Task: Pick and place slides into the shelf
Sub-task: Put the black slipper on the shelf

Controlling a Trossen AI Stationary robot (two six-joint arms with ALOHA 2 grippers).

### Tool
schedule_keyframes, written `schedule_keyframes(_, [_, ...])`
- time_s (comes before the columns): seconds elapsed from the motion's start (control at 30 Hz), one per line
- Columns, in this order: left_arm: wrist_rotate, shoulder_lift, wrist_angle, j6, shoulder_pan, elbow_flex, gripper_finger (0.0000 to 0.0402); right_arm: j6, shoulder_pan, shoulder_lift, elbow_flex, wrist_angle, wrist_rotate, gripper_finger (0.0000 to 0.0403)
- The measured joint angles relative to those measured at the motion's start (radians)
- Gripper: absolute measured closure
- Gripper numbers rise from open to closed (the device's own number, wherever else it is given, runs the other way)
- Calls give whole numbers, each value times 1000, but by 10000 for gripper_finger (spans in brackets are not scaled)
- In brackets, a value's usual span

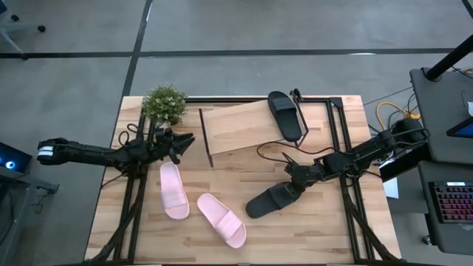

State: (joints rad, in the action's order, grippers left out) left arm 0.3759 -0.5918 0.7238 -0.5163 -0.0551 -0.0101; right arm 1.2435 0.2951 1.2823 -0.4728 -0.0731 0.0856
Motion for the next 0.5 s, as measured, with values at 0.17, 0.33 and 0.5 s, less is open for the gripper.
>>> schedule_keyframes(0.17, [0, 0, 0, 0, 0, 0, 265, -14, 0, 0, 0, 3, 8, 385])
schedule_keyframes(0.33, [0, 0, 0, 0, 0, 0, 265, -21, 0, -1, 0, 4, 23, 392])
schedule_keyframes(0.5, [0, 0, 0, 0, 0, 0, 265, -22, 0, -26, 0, 5, 26, 393])
